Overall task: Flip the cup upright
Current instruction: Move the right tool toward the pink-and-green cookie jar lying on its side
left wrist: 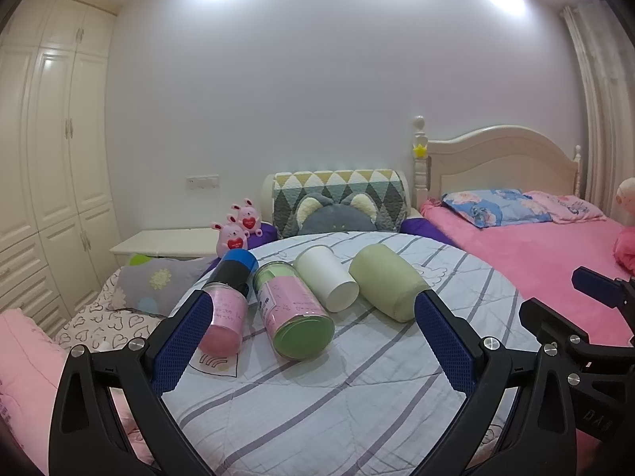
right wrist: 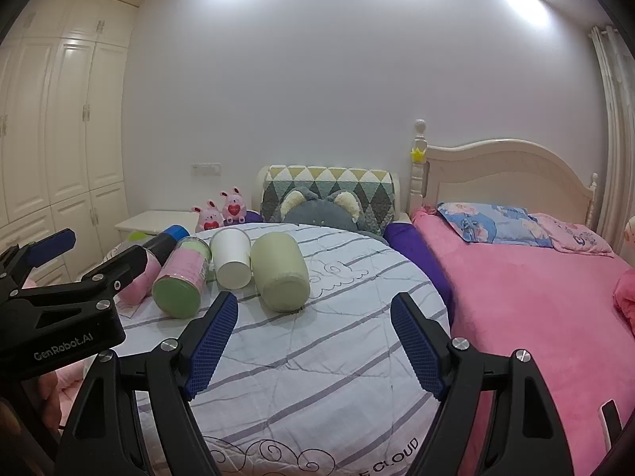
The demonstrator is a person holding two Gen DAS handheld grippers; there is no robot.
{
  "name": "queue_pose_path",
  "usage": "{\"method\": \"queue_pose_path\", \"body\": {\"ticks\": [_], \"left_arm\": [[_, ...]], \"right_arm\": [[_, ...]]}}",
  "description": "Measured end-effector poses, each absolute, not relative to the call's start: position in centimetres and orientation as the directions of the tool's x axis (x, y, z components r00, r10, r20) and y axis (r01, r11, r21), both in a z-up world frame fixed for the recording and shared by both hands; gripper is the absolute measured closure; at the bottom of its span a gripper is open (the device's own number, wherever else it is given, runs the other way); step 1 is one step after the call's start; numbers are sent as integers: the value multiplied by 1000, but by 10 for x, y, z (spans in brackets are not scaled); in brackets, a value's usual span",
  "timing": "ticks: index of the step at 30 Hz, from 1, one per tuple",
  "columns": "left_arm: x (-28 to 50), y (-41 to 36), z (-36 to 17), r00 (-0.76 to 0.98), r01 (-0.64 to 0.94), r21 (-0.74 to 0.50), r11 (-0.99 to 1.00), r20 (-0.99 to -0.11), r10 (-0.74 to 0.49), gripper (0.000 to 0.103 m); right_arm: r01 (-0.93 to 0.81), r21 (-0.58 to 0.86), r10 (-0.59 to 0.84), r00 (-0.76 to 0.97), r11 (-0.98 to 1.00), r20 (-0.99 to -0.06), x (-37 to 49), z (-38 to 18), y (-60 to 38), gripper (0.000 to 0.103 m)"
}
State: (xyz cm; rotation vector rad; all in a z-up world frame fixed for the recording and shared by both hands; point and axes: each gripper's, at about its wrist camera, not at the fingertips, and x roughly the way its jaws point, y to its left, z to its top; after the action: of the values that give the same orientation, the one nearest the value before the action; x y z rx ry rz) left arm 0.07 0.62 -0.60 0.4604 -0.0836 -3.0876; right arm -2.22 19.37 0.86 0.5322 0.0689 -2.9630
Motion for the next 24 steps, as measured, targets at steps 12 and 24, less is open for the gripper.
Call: {"method": "queue_pose_path", "body": {"ticks": [12, 24], "left_arm": [[-17, -5, -9, -927, 33, 62, -998, -370, -54, 0], [-57, -62, -6, -871, 108, 71, -992, -474, -129, 0]], "right_arm": [[171, 10, -161, -906, -985, -391, -41, 13, 190, 22], [324, 45, -304, -821, -945, -483, -107, 21, 138, 22]]}}
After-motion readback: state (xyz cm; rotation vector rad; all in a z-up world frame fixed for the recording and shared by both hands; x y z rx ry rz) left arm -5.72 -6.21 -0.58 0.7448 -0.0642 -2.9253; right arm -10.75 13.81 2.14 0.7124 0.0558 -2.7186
